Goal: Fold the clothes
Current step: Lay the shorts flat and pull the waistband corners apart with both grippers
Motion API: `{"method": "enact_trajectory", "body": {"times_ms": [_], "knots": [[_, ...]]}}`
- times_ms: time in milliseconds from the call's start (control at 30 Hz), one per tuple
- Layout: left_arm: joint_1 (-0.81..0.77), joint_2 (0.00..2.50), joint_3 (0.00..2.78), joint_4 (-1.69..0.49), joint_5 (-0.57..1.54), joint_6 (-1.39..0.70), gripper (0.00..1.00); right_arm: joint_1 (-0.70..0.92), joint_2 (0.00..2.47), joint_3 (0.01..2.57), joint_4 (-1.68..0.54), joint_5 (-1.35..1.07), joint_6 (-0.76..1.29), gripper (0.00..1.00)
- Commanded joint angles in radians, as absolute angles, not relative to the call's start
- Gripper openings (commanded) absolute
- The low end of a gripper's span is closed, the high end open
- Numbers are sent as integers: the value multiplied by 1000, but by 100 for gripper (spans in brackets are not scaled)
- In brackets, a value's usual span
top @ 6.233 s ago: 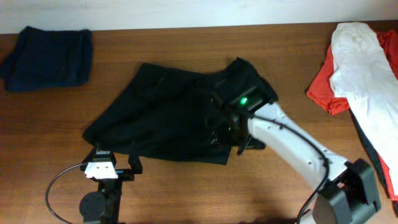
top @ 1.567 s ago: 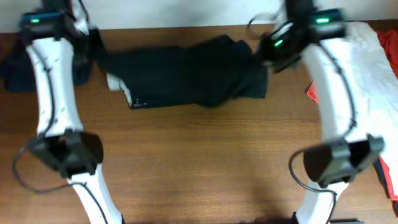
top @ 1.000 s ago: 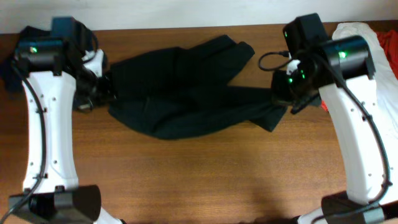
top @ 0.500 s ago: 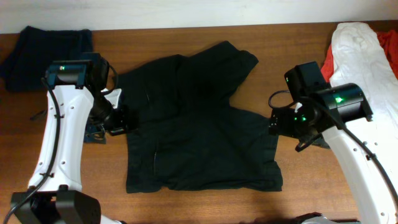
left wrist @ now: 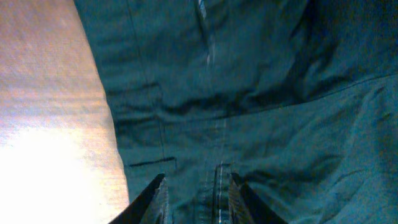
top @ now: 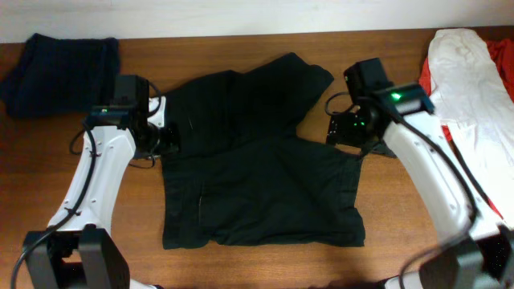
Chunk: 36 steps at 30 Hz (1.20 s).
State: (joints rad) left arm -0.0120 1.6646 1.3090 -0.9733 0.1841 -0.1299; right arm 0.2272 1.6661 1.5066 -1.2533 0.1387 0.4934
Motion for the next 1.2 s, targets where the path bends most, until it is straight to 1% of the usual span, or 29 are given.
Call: {"method": "enact_trajectory", "body": {"times_ms": [0,33,67,100,133,233,333,433,600,667,767,833,933,1033,1167], "knots": [[-13,1680,1237,-939,198,-164,23,197,1818,1507,-1243,169,492,79],[-12,1689,1221,-923,198,-163,15,173,1859,1507,-1237,165,492,65],[-12,1699,1210,-913,199,-164,11,144,1897,1507,-1237,146,491,56],[-12,1709,1206,-912,199,-164,8,121,1917,1507,-1233,117,487,43],[-12,1727,1205,-909,200,-164,1,90,1939,1506,-1219,68,459,4],[-13,1789,1205,-909,250,-163,1,43,1953,1477,-1175,-24,414,4],[-13,1843,1205,-910,271,-163,1,42,1953,1414,-1108,-101,397,4],[-13,1898,1205,-909,279,-163,1,41,1953,1307,-993,-174,397,4],[-12,1977,1176,-890,284,-163,1,38,1953,1223,-884,-172,400,4],[-3,1996,1176,-894,194,-220,1,34,1953,1223,-855,-133,405,4],[24,1996,1176,-934,115,-226,1,10,1953,1223,-859,-96,409,4],[49,1996,1176,-967,73,-280,1,-6,1953,1225,-852,-86,427,4],[93,1985,1176,-991,70,-303,0,-41,1953,1246,-882,-77,427,4],[157,1893,1179,-1024,70,-303,1,-63,1944,1297,-966,-62,427,4],[174,1705,1181,-1041,70,-302,0,-65,1855,1378,-1079,-65,427,4]]}}
